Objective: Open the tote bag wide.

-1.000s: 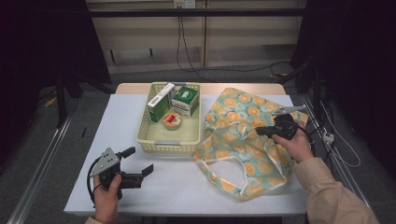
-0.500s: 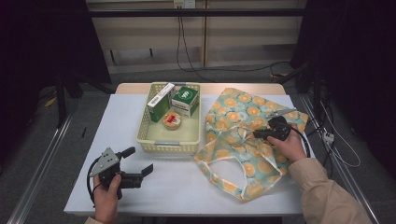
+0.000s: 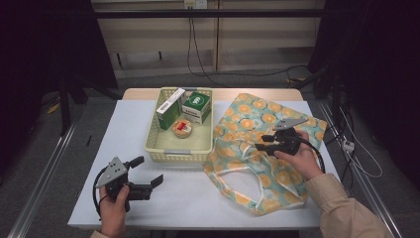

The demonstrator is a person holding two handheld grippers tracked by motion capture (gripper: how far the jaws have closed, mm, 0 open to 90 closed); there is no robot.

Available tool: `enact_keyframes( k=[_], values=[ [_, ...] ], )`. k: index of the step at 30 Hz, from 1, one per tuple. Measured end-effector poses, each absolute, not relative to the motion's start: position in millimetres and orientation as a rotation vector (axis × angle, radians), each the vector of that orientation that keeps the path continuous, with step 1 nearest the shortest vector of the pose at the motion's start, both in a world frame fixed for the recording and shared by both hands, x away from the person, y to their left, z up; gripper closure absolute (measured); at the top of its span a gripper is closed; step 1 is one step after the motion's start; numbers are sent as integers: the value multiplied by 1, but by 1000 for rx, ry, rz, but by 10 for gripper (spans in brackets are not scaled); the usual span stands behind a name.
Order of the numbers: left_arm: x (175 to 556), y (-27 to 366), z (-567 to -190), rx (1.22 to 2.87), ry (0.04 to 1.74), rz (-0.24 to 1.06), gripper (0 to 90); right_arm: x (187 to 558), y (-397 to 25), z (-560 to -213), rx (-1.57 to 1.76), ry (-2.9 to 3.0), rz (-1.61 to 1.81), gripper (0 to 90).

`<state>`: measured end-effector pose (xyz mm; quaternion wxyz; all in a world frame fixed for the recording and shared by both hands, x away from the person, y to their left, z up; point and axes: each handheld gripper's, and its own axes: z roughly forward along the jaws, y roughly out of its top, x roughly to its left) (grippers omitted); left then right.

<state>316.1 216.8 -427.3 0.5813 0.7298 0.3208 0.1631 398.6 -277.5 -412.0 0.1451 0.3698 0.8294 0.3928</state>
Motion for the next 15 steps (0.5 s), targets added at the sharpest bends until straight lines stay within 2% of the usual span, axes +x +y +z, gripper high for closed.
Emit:
enact_keyframes(
  k=[4,8,11,15],
  values=[
    [316,217,-428,1710,748,382,25,390,-266,-412,1016,2439,1162,614],
    [316,217,-427,1710,746,382,25,377,-254,-415,983,2501,1186,736],
    [316,217,-428,1711,746,379,25,369,-246,-419,953,2570,1203,873],
    [316,215,-428,1708,748,373,25,367,-242,-439,976,2633,1103,878]
  ],
)
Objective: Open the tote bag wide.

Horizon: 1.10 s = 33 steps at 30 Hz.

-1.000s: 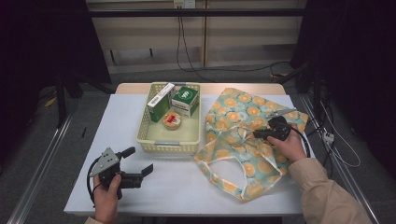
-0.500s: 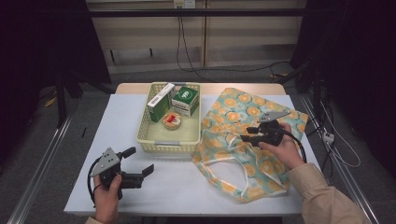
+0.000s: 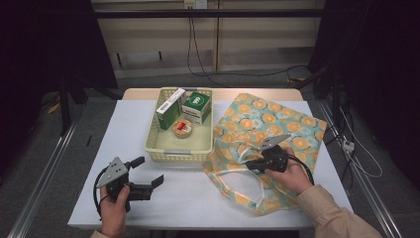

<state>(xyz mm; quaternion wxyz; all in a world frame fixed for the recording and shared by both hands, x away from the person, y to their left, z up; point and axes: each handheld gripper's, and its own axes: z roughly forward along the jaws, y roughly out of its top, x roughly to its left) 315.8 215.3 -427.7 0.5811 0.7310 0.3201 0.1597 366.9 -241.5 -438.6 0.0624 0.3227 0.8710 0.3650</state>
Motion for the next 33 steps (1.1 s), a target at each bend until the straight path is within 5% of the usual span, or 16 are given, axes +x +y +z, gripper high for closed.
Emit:
enact_keyframes(
  k=[24,27,31,33],
  values=[
    [318,216,-431,1714,753,367,26,409,-277,-458,1116,2414,1003,486],
    [318,216,-431,1716,752,367,26,410,-277,-460,1112,2402,1009,502],
    [318,216,-431,1715,752,367,25,414,-280,-460,1140,2368,1012,746],
    [318,215,-431,1717,752,369,26,414,-281,-460,1150,2367,1014,784]
  ],
)
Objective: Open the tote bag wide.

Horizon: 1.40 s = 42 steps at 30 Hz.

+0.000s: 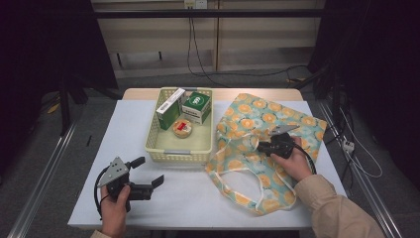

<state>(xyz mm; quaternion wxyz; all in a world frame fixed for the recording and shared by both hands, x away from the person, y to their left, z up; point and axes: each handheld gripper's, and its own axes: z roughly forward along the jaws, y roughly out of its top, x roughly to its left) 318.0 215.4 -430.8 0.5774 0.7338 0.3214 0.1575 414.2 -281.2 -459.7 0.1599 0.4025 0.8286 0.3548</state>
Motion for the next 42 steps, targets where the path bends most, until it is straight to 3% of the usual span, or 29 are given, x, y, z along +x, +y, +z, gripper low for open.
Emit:
enact_keyframes(
  k=[1,5,16,22,26,29,30,31,33,34,35,37,39,40,41,42],
  values=[
    [318,215,-431,1721,751,368,25,414,-283,-460,1150,2368,1024,862],
    [318,215,-431,1719,751,369,25,412,-281,-458,1163,2395,1026,895],
    [318,215,-430,1716,753,367,25,389,-264,-428,1083,2508,1139,898],
    [319,215,-431,1718,752,367,25,412,-286,-418,1180,2365,1162,895],
    [319,215,-432,1723,756,363,26,428,-294,-430,1234,2331,1112,886],
    [319,215,-432,1723,755,362,26,434,-292,-446,1264,2332,1084,768],
    [319,215,-432,1723,755,362,26,434,-292,-446,1264,2332,1084,768],
    [319,216,-433,1725,754,360,25,433,-288,-450,1237,2336,1058,681],
    [320,215,-433,1725,756,359,25,431,-284,-452,1206,2361,1035,589],
    [320,215,-433,1725,756,359,26,431,-284,-452,1206,2361,1035,589],
    [319,215,-433,1723,757,358,26,429,-279,-453,1172,2390,1017,516],
    [319,214,-431,1724,749,358,25,425,-273,-457,1136,2432,972,484],
    [319,213,-431,1724,750,359,26,423,-272,-458,1122,2413,977,529],
    [319,212,-431,1723,748,358,26,423,-272,-458,1130,2408,989,607],
    [319,212,-431,1725,747,355,26,423,-272,-458,1130,2408,989,607],
    [318,211,-431,1729,746,355,25,423,-273,-458,1129,2404,988,685]
  ],
)
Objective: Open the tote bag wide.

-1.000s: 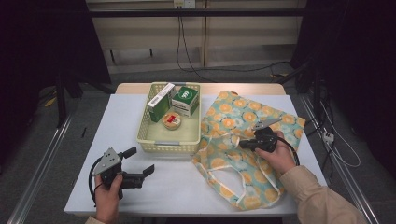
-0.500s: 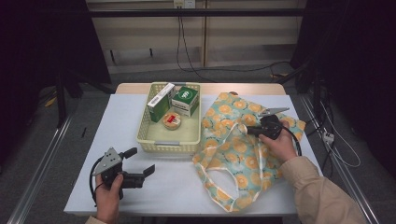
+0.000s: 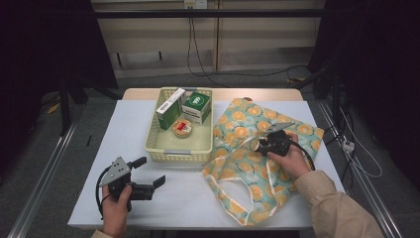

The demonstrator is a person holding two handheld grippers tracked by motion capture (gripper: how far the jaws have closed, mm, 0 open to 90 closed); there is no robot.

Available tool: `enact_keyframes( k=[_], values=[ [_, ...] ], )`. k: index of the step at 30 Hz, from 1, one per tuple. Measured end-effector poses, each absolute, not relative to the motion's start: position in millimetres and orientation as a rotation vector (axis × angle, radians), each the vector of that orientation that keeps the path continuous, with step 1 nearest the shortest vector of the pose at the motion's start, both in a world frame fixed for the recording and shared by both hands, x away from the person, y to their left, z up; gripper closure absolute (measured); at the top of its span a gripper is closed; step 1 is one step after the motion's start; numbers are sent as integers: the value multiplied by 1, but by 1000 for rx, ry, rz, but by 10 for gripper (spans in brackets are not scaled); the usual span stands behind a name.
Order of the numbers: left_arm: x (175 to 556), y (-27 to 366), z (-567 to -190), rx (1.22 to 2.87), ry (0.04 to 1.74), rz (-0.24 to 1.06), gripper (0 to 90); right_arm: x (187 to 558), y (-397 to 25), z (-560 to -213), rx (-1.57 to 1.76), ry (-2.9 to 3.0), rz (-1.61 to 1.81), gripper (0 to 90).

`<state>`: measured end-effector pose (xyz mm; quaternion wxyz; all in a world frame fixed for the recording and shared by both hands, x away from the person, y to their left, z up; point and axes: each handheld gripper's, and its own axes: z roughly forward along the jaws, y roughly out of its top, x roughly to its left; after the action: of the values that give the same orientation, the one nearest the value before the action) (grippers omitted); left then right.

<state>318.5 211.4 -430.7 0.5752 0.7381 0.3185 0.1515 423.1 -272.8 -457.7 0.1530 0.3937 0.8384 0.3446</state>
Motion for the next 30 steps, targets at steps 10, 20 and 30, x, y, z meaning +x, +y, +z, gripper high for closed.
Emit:
enact_keyframes(
  k=[10,20,30],
  values=[
    [318,206,-426,1729,727,345,26,426,-272,-434,1145,2455,997,878],
    [322,184,-414,1726,684,285,29,432,-276,-393,1153,2428,1032,886],
    [321,128,-403,1795,578,198,33,433,-275,-390,1165,2432,1018,886]
  ],
)
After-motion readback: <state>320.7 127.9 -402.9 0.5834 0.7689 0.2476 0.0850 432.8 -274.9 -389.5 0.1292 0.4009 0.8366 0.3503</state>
